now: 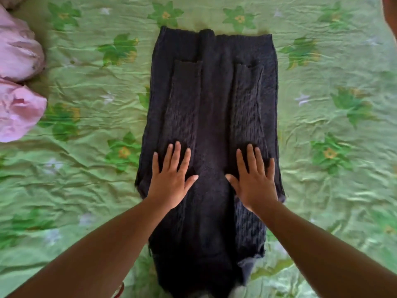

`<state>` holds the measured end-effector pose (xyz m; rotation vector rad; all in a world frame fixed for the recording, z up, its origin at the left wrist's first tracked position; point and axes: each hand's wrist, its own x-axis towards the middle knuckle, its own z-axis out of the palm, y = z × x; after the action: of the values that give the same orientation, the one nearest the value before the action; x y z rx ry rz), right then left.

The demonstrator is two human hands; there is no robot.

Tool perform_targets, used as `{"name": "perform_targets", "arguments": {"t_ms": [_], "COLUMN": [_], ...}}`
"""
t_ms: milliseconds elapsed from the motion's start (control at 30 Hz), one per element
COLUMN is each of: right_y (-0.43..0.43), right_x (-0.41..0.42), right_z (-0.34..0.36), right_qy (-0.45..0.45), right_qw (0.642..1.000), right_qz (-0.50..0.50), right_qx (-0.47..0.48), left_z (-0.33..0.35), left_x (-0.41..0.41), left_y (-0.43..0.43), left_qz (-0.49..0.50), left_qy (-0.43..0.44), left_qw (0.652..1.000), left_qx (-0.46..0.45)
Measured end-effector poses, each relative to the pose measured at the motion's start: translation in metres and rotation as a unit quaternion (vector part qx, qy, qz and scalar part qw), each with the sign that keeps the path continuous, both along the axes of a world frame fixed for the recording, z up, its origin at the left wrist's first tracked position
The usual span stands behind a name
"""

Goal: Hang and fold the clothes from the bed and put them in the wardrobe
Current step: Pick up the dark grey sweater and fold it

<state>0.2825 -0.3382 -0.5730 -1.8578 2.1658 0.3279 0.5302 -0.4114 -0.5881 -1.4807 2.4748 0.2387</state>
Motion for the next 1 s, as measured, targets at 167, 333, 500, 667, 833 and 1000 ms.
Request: {"name": "perform_targets", "arguments": {"t_ms": [167,333,500,667,833,1000], "right_y": [0.087,0.137,0.153,0.147,0.102,0.0], "right_x": [0.023,0.028,0.03,0.022,0.0,-0.043], "right_z": [-0.002,-0.002,0.012,0.033,0.072,0.115], "right_qy": [-0.002,0.009,-0.034,-0.327,-0.511,-0.641], "right_qw": [1.0,0.999,0.996,0.878,0.722,0.541], "right_qz": [0.007,0.027,-0.082,-0.351,-0.451,-0.543], "right_qx": [0.014,0.03,0.004,0.015,0.116,0.04], "left_z": [0.002,0.004,0.015,0.033,0.072,0.119], "left_x": [0.039,0.057,0.065,0.069,0.068,0.034], "left_y": [0.075,0.12,0.147,0.14,0.093,-0.021], "left_qz": [-0.013,0.004,0.1,0.365,0.438,0.508], "left_qy": [-0.009,-0.008,0.074,0.277,0.391,0.587], "left_qw": [1.0,1.0,0.992,0.876,0.755,0.552], "left_qx": [0.013,0.017,0.024,0.148,0.291,0.305]}}
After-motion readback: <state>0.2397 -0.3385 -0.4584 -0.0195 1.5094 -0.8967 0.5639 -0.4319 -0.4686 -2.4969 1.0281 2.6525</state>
